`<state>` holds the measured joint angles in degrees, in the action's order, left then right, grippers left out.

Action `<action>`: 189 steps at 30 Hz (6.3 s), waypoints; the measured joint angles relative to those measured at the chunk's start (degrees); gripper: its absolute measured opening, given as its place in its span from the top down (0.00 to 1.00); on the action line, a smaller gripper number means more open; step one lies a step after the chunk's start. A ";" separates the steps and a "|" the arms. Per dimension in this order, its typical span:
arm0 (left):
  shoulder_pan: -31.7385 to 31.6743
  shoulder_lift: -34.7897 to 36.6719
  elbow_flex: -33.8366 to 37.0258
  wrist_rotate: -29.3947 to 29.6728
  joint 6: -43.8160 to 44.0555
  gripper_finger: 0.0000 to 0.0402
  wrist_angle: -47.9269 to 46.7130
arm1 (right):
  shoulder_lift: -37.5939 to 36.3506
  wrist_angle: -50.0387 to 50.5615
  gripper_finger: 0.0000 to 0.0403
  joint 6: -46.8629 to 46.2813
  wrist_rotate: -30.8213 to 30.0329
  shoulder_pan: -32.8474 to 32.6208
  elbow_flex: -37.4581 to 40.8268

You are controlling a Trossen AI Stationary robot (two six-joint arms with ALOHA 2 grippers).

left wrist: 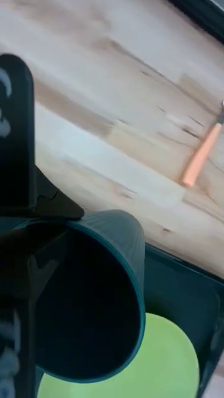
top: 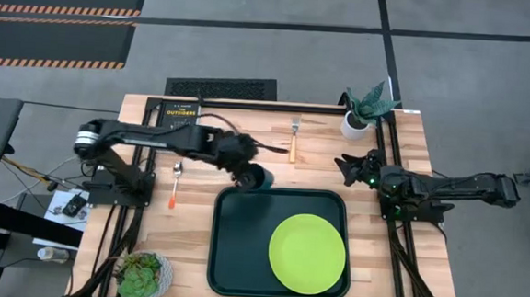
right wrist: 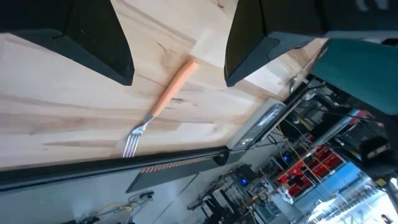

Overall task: Pick and place plate/cup/fork/spoon on tray
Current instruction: Put the dark blue cup on the black serving tray to the top right of the light green plate

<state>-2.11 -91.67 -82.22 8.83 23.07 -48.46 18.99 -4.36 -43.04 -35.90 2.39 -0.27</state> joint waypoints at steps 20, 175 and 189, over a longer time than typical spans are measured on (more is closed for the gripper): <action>-3.52 -16.26 -14.92 -2.53 -9.60 1.00 -3.53 | 0.19 0.00 0.32 -0.01 0.05 0.00 0.02; 27.26 43.06 22.06 44.03 16.35 0.52 0.26 | 17.34 6.44 0.32 11.75 11.98 0.01 -21.76; 27.24 46.26 27.78 43.08 17.46 0.52 4.28 | 41.16 15.43 0.32 10.27 12.00 -0.44 -41.60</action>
<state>25.12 -45.41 -54.43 51.91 40.53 -44.18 60.15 11.07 -32.77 -23.90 1.96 -41.87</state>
